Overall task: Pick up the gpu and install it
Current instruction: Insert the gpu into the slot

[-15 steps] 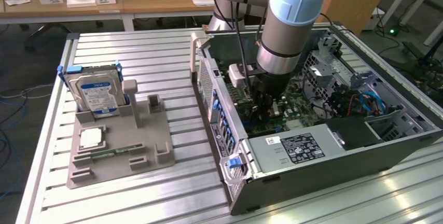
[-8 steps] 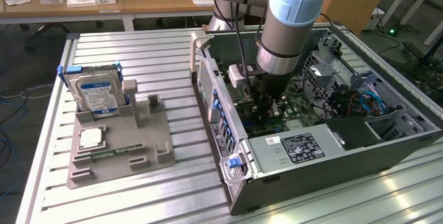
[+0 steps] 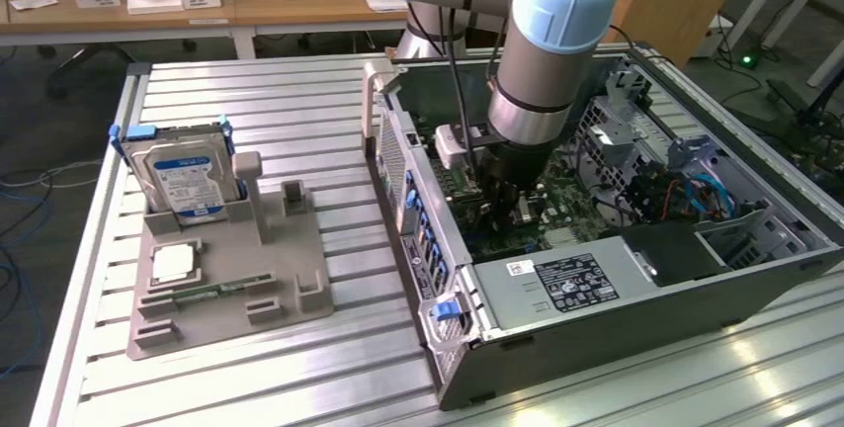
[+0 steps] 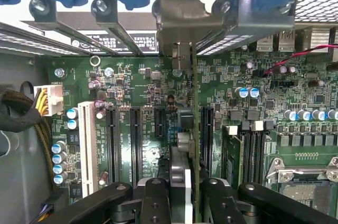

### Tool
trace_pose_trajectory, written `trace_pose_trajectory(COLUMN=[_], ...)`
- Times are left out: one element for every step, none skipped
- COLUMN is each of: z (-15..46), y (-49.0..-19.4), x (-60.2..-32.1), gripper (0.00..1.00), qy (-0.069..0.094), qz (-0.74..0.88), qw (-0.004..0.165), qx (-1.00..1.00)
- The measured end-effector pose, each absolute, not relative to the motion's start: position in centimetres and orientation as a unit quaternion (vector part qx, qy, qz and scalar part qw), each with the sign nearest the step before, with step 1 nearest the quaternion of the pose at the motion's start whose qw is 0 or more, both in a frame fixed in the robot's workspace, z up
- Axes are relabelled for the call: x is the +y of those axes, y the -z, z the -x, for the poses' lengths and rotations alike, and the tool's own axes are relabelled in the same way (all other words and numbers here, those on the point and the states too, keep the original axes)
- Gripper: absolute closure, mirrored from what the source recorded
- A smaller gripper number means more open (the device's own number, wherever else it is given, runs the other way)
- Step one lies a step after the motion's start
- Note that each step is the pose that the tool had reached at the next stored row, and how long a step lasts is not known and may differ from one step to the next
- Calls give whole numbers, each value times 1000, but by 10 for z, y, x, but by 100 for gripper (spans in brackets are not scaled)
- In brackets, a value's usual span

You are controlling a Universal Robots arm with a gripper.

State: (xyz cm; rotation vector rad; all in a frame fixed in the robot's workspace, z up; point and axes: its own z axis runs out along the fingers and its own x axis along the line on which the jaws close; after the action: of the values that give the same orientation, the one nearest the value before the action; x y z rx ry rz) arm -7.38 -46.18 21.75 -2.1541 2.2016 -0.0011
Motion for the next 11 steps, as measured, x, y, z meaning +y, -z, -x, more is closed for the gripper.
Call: trace_pose_trajectory(z=[74, 74, 74, 74, 74, 74, 74, 74, 74, 74, 74], y=[-218, -219, -220, -221, -222, -222, -222, -222, -222, -223, -223], x=[-462, -462, -462, -462, -462, -462, -462, -462, -462, -462, -462], gripper=[72, 72, 72, 72, 72, 72, 72, 72, 72, 72, 72], qy=[0, 0, 0, 0, 0, 0, 0, 0, 0, 0, 1], qz=[699, 699, 699, 699, 699, 699, 699, 699, 699, 699, 699], qw=[31, 32, 32, 31, 31, 31, 31, 31, 31, 31, 30], qx=[714, 714, 714, 714, 714, 714, 714, 714, 714, 714, 714])
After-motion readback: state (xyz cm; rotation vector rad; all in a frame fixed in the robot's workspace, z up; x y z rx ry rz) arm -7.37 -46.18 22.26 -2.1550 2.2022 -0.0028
